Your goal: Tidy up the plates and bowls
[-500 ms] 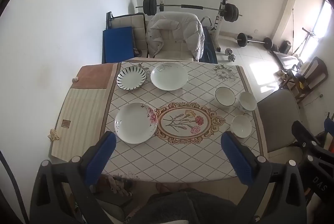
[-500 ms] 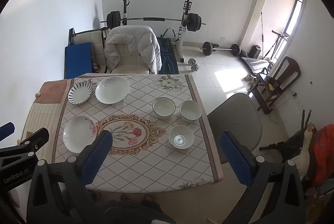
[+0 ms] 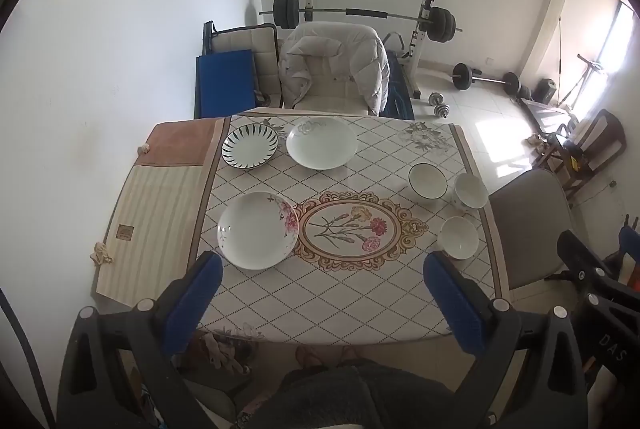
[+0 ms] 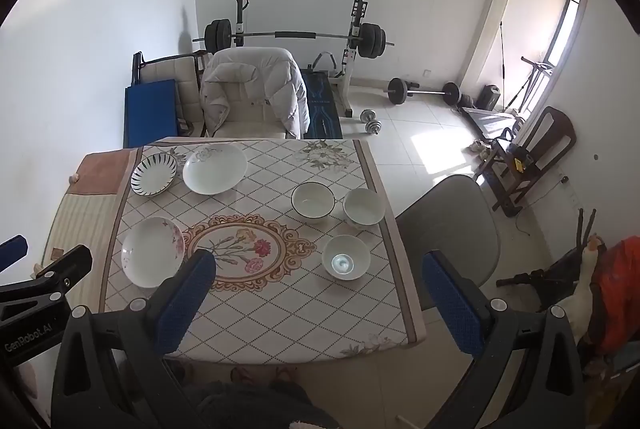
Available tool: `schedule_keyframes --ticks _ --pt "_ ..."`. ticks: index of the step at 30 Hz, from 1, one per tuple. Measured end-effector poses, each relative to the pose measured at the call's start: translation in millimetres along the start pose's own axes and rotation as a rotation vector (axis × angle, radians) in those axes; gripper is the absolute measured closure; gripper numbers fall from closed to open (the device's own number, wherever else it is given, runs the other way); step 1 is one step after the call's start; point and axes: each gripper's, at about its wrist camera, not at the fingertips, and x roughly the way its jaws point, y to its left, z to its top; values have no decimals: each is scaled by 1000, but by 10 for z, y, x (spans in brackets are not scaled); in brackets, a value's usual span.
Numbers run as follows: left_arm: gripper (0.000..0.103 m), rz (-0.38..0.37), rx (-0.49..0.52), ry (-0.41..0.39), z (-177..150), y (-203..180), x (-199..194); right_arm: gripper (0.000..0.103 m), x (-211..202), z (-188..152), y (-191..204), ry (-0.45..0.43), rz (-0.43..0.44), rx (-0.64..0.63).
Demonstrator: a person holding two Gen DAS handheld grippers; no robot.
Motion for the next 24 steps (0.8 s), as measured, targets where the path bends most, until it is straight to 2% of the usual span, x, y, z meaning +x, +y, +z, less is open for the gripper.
schedule_keyframes --ticks 24 --pt "0 -7 10 -23 -141 -46 -81 0 -50 -59 -10 -6 4 15"
